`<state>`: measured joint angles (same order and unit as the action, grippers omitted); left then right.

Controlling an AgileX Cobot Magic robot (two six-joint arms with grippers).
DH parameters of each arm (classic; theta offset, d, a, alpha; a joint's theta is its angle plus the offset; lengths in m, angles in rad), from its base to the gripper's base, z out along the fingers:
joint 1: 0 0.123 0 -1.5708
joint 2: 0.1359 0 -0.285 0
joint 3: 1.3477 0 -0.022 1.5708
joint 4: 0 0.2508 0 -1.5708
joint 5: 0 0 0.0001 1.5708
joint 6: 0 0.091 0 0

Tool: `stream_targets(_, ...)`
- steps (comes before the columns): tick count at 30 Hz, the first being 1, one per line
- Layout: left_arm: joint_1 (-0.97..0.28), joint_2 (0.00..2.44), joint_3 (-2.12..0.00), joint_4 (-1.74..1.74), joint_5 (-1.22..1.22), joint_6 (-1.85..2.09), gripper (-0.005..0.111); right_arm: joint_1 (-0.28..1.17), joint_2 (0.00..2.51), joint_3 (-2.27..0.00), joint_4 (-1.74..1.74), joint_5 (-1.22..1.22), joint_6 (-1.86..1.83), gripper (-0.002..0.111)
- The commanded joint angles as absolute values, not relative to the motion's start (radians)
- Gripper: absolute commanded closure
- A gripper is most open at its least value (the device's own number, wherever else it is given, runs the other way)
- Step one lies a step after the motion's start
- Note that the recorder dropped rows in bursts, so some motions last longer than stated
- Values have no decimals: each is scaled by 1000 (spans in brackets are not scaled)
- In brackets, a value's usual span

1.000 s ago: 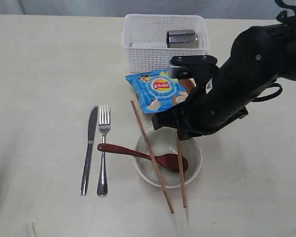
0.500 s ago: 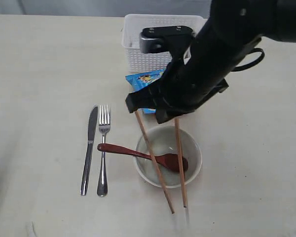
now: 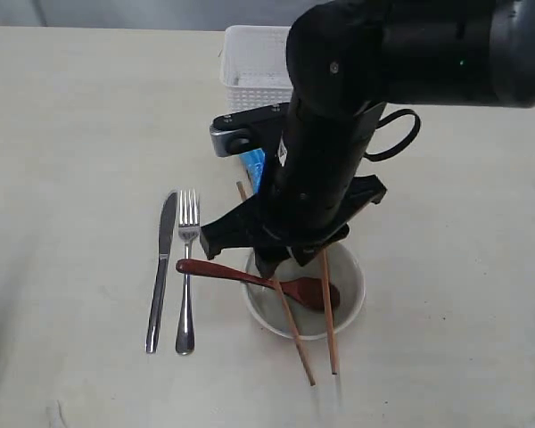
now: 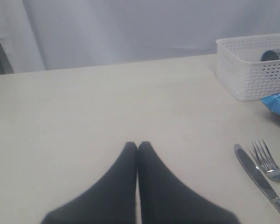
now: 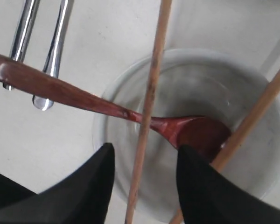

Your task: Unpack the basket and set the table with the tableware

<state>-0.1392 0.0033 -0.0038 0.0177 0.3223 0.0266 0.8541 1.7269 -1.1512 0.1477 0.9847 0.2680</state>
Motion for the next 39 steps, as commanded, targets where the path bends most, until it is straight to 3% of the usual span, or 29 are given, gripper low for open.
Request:
stream_targets(1,-138,0,0,14,320,30,107,874,1728,-1181,148,940,272,67)
stream_targets(36,-138,0,0,18,320,30,107,880,1831,-1190,70,924,310,67)
stream_targets(39,-138,0,0,18,320,30,107,880,1833,-1190,41,915,328,76)
